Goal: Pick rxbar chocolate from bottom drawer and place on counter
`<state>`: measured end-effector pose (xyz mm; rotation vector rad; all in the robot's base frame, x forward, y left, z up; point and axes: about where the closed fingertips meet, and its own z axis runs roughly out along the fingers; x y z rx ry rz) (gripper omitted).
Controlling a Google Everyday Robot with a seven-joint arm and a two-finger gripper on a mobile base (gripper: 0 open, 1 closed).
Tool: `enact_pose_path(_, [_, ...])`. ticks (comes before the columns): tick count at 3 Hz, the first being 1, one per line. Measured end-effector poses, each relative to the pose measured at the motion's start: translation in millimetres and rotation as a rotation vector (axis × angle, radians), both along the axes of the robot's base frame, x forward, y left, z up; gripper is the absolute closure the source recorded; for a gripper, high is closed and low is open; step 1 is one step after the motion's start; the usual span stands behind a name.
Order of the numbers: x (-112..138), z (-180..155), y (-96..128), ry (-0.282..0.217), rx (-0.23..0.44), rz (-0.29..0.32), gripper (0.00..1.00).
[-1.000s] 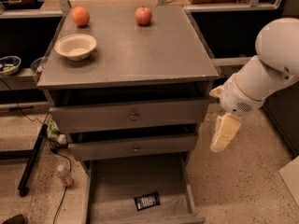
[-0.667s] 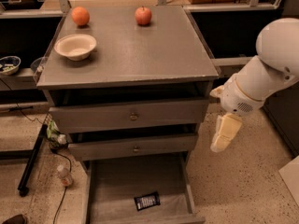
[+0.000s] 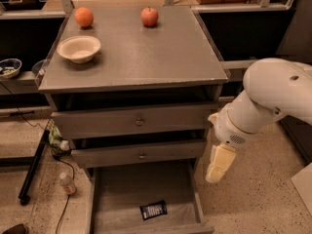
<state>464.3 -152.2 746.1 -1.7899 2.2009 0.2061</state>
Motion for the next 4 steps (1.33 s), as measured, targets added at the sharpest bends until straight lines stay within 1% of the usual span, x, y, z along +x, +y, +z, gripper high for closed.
enact_pose_path(1, [-0.1,-0.2,0.1,0.0,0.0,0.0,0.0])
enact_pose_path(2, [-6.6,-24.4,13.1,0.019,0.003,-0.007,0.0])
enact_pose_path(3, [-4.9,-52.9,26.2,0.024,0.007,0.003,0.0])
enact_pose_path(4, [4.9,-74.0,35.2,-0.001,0.004,0.009,0.0])
